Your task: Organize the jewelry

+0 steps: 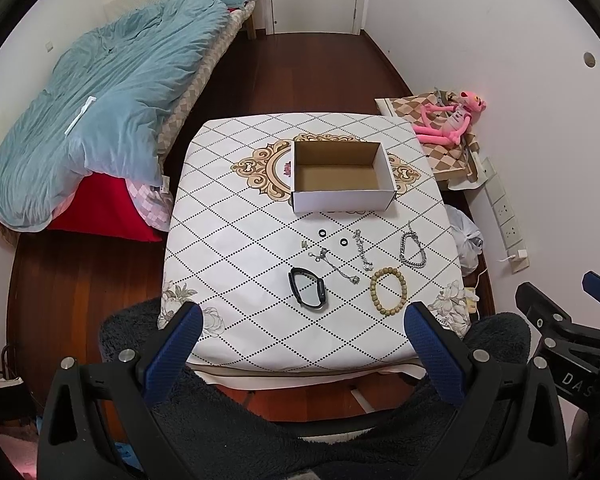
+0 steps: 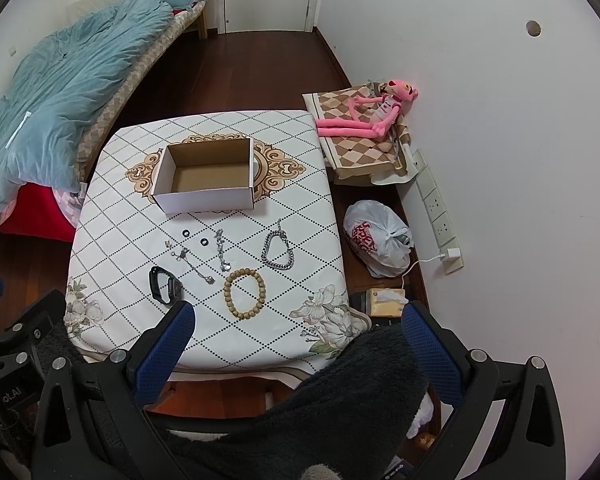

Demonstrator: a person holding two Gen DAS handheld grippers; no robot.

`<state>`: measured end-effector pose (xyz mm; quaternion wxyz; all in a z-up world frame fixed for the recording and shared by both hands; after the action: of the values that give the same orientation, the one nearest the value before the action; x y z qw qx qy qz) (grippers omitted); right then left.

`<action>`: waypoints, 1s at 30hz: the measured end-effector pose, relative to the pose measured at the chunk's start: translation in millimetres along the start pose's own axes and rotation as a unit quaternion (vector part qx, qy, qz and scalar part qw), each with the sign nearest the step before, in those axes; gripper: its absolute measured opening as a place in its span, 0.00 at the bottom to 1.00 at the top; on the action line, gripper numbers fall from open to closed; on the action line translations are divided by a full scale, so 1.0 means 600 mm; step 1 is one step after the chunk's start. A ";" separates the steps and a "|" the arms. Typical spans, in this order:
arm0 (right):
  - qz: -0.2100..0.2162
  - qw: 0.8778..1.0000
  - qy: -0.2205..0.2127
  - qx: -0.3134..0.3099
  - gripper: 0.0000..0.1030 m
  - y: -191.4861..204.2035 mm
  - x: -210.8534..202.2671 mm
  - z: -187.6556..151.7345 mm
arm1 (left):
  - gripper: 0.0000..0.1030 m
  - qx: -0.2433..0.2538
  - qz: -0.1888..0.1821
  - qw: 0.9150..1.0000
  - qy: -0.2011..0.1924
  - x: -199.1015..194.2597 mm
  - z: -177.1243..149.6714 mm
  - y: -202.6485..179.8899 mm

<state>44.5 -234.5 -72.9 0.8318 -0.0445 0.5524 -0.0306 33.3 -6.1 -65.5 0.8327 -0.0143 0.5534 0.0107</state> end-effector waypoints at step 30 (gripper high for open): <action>0.004 1.000 -0.013 0.007 1.00 -0.005 -0.027 0.007 | 1.00 0.003 -0.001 1.000 -0.012 -0.019 0.003 -0.003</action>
<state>42.2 -235.5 -55.9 0.8391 -0.0374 0.5418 -0.0305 30.3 -7.7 -54.3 0.8393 -0.0126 0.5435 0.0082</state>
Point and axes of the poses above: each gripper's, at about its wrist camera, not at the fingertips, and x roughly the way its jaws point, y to its left, z to its top, the point moved 9 cm from there along x, roughly the way its jaws point, and after that the axes turned 2 degrees about y, right-handed, at the moved point
